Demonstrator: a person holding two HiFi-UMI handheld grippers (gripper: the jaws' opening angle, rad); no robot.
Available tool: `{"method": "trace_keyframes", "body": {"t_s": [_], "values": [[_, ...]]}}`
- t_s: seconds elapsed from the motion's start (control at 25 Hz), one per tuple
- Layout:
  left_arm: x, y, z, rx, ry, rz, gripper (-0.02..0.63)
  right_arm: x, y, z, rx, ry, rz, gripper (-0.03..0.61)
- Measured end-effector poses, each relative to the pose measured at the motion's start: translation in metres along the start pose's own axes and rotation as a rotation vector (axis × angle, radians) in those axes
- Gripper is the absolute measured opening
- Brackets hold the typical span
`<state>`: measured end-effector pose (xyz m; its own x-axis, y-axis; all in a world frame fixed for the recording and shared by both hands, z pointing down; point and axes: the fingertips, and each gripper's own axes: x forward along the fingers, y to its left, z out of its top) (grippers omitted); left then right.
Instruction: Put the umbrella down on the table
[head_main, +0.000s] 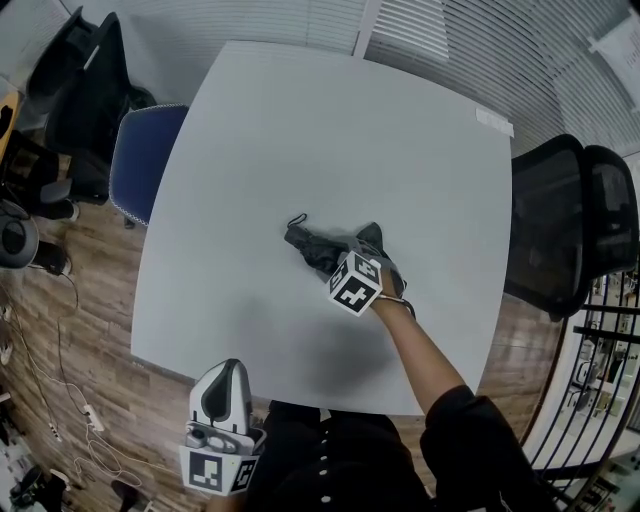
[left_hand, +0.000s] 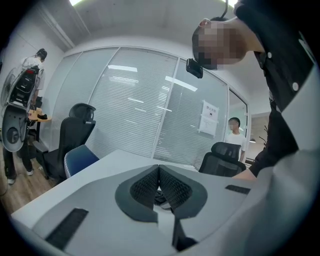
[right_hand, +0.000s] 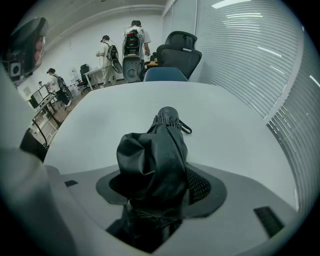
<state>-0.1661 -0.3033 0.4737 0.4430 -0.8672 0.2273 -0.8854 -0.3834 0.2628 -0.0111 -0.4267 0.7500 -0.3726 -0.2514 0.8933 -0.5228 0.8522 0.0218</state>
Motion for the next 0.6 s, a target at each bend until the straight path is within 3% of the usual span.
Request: {"method": "trace_keyframes", "body": {"t_s": [0.36, 0.6], "values": [[-0.003, 0.007, 0.003, -0.008, -0.005, 0.011, 0.015, 0.013, 0.001, -0.002, -0.035, 0.088, -0.025, 0.299], [-0.005, 0.005, 0.004, -0.004, -0.014, 0.005, 0.015, 0.003, -0.003, 0.005, -0.028, 0.037, -0.057, 0.327]]}}
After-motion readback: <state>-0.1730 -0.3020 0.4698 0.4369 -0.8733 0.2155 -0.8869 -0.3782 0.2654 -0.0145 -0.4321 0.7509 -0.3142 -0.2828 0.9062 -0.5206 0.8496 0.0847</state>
